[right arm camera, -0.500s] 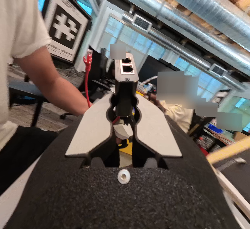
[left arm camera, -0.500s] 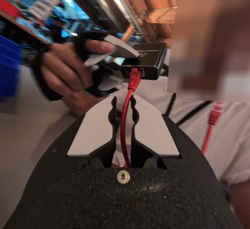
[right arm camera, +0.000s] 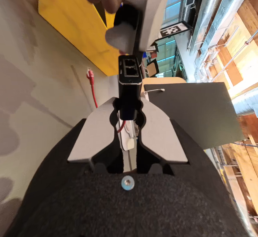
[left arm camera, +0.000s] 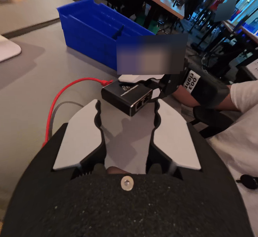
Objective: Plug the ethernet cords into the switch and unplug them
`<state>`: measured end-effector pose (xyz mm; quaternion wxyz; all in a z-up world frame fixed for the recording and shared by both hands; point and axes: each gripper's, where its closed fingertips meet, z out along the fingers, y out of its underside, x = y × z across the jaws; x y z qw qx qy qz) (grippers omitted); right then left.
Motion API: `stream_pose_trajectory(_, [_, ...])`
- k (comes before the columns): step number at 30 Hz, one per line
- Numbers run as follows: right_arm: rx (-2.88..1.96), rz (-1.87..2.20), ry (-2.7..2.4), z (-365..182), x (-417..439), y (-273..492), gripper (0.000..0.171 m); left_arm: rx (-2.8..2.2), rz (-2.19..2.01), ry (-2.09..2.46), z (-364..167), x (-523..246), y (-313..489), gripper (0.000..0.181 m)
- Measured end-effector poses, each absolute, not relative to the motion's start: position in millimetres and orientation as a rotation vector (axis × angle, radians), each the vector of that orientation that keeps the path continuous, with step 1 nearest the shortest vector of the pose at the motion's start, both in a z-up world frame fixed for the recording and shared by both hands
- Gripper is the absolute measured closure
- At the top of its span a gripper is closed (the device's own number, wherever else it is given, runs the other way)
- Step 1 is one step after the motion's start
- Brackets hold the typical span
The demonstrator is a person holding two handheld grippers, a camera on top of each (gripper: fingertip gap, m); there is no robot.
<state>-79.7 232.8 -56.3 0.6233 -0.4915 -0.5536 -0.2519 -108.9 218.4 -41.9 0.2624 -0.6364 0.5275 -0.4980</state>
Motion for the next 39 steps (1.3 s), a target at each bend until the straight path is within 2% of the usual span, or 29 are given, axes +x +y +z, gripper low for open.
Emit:
stream_pose_trajectory(2, [-1.106, -0.519, -1.266, -57, -86, 229, 0.145, -1.739, -1.452, 1.384, -48, -104, 216, 0.102])
stream_pose_trajectory(4, [-1.107, -0.457, -1.253, -56, -91, 226, 0.145, -1.721, -1.561, 1.364, -49, -100, 211, 0.108])
stream_pose_trajectory(10, [-1.171, -0.381, -1.284, -73, -92, 228, 0.145, -1.765, -1.472, 1.443, -72, -94, 209, 0.111])
stream_pose_trajectory(13, [-1.147, -0.337, -1.306, -74, -103, 221, 0.138, -1.814, -1.48, 1.477, -81, -94, 207, 0.111])
stream_pose_trajectory(16, [-1.117, -0.368, -1.334, -75, -108, 218, 0.144, -1.83, -1.508, 1.495, -83, -93, 206, 0.111])
stream_pose_trajectory(20, [-1.122, -0.413, -1.332, -75, -105, 222, 0.145, -1.814, -1.517, 1.464, -81, -90, 210, 0.111])
stream_pose_trajectory(23, [-1.141, -0.518, -1.25, -72, -96, 236, 0.145, -1.819, -1.363, 1.367, -74, -91, 226, 0.112])
stream_pose_trajectory(25, [-1.206, -0.659, -1.188, -77, -78, 255, 0.145, -1.804, -1.217, 1.306, -63, -106, 235, 0.115])
stream_pose_trajectory(29, [-1.254, -0.896, -1.085, -85, -46, 283, 0.145, -1.828, -1.056, 1.163, -62, -162, 217, 0.136])
stream_pose_trajectory(36, [-1.278, -0.798, -1.143, -132, -52, 302, 0.145, -1.897, -0.955, 1.031, -138, -246, 129, 0.149])
stream_pose_trajectory(39, [-1.315, -0.713, -1.126, -138, -59, 304, 0.145, -1.909, -0.892, 1.04, -134, -257, 133, 0.148])
